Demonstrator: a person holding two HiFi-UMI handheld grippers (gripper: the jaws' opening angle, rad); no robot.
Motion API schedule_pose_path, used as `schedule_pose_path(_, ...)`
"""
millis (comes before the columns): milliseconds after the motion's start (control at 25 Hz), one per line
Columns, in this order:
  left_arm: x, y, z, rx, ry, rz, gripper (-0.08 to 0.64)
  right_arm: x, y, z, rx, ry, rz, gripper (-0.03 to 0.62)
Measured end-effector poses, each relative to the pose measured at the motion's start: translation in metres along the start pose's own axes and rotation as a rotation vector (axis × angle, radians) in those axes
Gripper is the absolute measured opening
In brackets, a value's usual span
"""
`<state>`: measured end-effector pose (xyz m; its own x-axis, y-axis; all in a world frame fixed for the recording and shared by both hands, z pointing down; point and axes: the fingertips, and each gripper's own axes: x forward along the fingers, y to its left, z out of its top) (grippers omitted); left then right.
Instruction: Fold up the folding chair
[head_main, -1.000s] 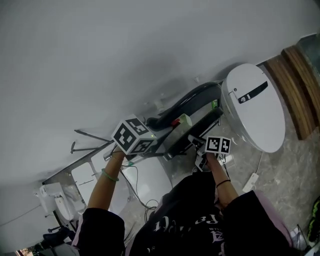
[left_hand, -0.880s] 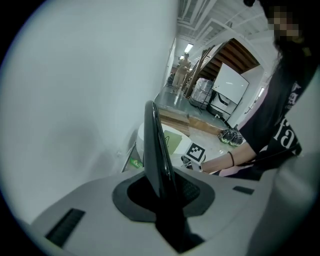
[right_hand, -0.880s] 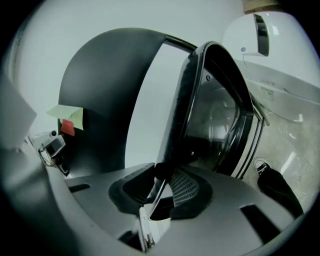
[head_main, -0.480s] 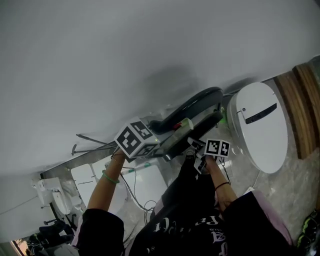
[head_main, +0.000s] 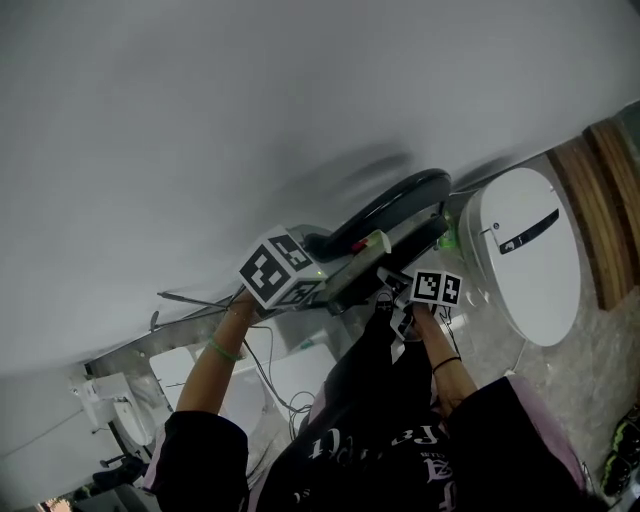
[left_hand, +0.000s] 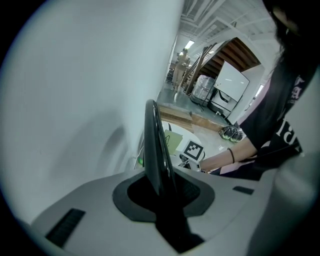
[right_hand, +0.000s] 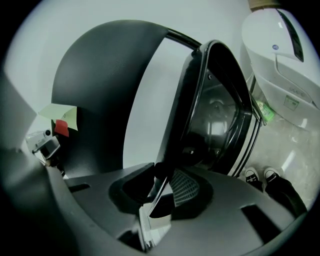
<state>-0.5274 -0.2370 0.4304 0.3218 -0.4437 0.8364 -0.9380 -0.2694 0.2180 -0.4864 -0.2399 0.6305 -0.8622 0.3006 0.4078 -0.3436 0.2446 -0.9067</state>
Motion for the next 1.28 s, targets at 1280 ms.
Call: schedule_pose_path(1280, -0.013, 0.116, -0.012, 0.008, 0.072, 0.128, 0.084, 0.082, 0.016, 0.040, -0.179, 0.116, -0.105, 0.123)
